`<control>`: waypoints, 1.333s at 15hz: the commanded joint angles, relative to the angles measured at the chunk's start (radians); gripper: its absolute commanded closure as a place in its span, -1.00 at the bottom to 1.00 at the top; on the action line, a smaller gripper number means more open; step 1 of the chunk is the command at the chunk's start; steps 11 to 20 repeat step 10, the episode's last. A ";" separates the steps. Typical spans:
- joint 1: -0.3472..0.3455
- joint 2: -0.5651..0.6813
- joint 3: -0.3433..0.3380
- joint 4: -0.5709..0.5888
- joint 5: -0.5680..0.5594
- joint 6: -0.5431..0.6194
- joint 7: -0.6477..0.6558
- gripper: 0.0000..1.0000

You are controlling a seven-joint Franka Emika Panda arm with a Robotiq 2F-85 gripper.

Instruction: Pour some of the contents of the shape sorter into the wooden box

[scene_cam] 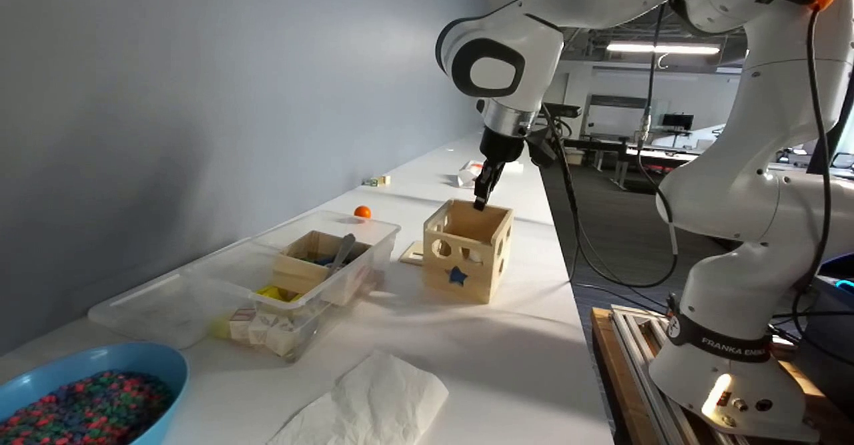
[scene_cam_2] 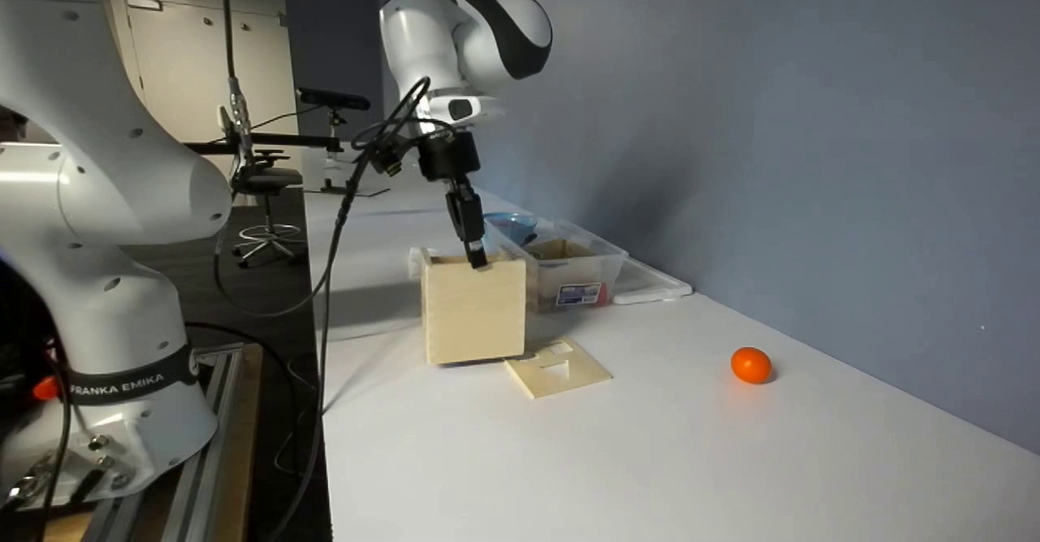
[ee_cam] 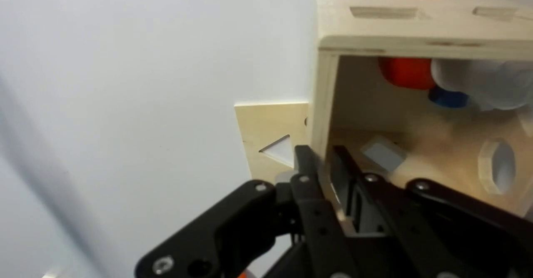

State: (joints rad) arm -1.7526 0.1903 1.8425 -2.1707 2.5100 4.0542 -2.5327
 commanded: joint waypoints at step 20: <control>0.132 0.105 -0.001 -0.017 -0.338 0.076 0.301 -0.72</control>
